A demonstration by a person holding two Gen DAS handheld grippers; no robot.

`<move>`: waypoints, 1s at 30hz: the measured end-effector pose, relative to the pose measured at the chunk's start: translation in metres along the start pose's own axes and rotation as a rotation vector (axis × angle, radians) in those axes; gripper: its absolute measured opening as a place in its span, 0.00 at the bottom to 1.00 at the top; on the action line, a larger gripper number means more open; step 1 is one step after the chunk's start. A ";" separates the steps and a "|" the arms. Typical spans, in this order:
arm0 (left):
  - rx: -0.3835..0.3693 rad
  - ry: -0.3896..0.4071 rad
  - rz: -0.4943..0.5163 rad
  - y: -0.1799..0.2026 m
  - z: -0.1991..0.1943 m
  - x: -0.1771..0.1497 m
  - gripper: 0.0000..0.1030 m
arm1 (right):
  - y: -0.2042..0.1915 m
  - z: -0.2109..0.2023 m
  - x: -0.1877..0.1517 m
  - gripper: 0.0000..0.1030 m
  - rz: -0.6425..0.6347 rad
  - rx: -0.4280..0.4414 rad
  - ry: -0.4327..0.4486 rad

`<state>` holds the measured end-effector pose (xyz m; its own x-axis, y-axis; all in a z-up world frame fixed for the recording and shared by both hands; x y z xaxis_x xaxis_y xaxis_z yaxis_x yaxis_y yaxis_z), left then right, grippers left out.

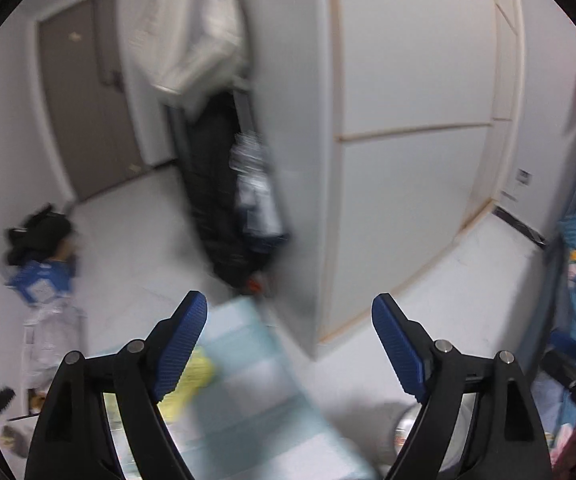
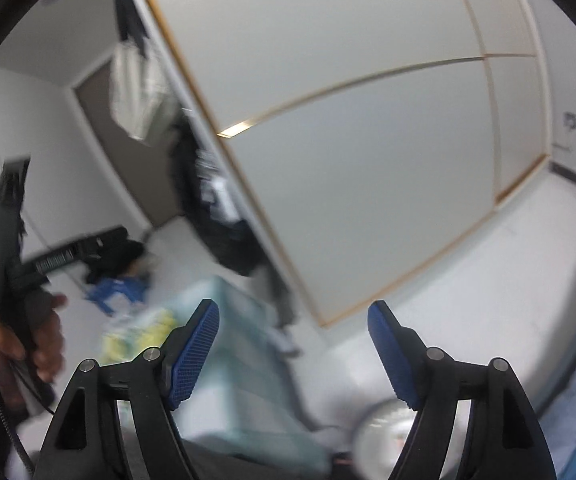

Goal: Collect trash
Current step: 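Move both open tools back over the table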

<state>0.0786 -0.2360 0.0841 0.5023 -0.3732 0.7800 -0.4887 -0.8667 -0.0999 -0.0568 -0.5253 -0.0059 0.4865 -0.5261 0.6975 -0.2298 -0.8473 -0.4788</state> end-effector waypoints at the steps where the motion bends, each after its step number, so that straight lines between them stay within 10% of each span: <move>1: 0.026 0.030 -0.027 -0.013 -0.013 -0.002 0.81 | -0.011 -0.001 0.002 0.78 -0.020 0.022 0.007; 16: 0.297 0.148 -0.311 -0.160 -0.092 -0.084 0.99 | -0.192 0.017 -0.017 1.00 -0.339 0.304 0.113; 30: 0.333 -0.062 -0.531 -0.228 -0.057 -0.203 0.99 | -0.294 0.090 -0.102 1.00 -0.527 0.419 -0.045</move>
<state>0.0472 0.0559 -0.0158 0.6609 0.1270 0.7397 0.0823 -0.9919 0.0968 0.0375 -0.2160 0.0156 0.4808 -0.0392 0.8760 0.3899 -0.8853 -0.2536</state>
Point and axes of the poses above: each gripper's, at about its wrist camera, not at the fingertips, and z roughly the way its jaws point, y to its right, x to its top, the point moved 1 cm from there along z, roughly the way its jaws point, and after that the axes turned 3 degrees about z, right-handed, at the moved point
